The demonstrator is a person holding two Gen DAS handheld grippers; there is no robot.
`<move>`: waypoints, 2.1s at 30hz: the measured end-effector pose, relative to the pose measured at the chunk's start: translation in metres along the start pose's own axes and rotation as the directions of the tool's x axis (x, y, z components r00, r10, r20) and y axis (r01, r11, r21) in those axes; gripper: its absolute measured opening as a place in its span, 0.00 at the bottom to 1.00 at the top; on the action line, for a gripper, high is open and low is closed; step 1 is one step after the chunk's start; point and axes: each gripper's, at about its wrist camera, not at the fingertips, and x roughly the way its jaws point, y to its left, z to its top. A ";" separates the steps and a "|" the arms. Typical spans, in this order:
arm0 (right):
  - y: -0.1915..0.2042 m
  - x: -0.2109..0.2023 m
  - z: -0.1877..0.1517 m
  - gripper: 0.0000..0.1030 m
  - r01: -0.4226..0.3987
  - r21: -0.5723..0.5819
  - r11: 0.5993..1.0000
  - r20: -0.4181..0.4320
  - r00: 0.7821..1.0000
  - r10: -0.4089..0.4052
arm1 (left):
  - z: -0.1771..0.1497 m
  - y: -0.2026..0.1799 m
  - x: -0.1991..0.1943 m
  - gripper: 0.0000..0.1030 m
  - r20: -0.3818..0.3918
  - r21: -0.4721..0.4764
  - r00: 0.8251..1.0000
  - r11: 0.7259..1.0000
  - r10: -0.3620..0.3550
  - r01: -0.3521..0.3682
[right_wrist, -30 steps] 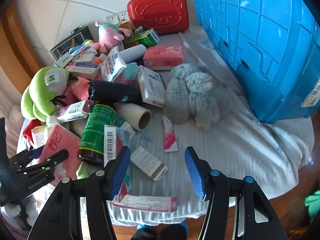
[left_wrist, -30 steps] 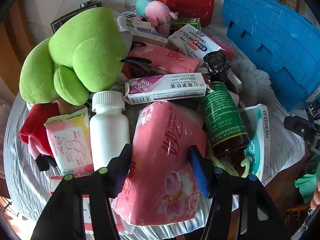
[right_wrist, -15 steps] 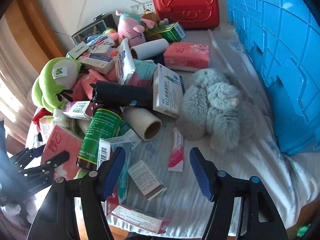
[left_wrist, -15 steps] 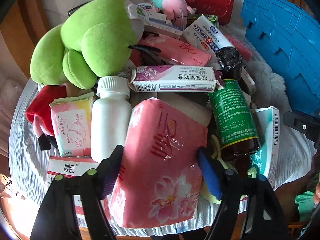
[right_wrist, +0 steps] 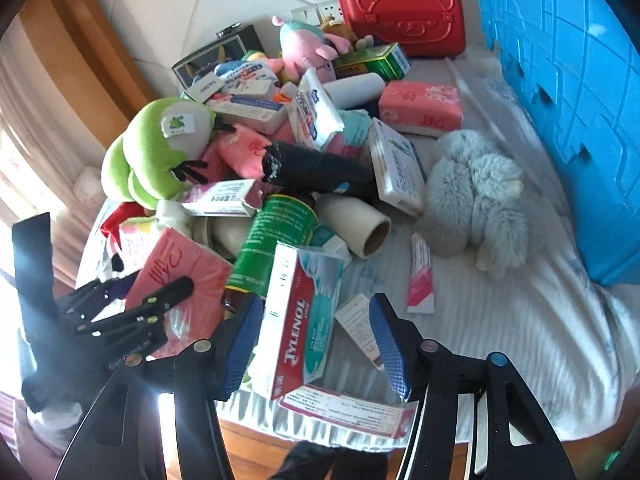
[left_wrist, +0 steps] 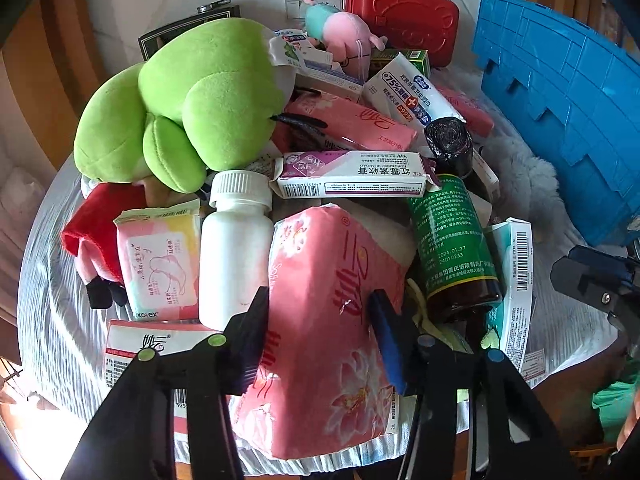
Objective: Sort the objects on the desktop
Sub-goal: 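Grasp the pink tissue pack with the left tool while the right tool grasps the white box, then carry both items over the blue crate and open both tools to drop them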
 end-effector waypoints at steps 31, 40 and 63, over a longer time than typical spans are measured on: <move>0.037 -0.141 0.052 0.18 0.181 0.023 0.983 0.394 0.902 -0.176 | 0.084 -0.054 -0.157 0.47 0.450 0.112 0.889 0.993 -0.089 0.042; -0.065 -0.264 0.075 0.18 0.256 0.056 0.965 0.621 0.748 -0.235 | 0.131 -0.200 -0.204 0.47 0.600 0.148 0.785 0.986 -0.152 0.078; -0.412 -0.313 0.112 0.18 0.336 0.075 0.939 0.493 0.806 -0.328 | 0.199 -0.535 -0.136 0.48 0.359 0.178 0.930 0.984 -0.080 0.016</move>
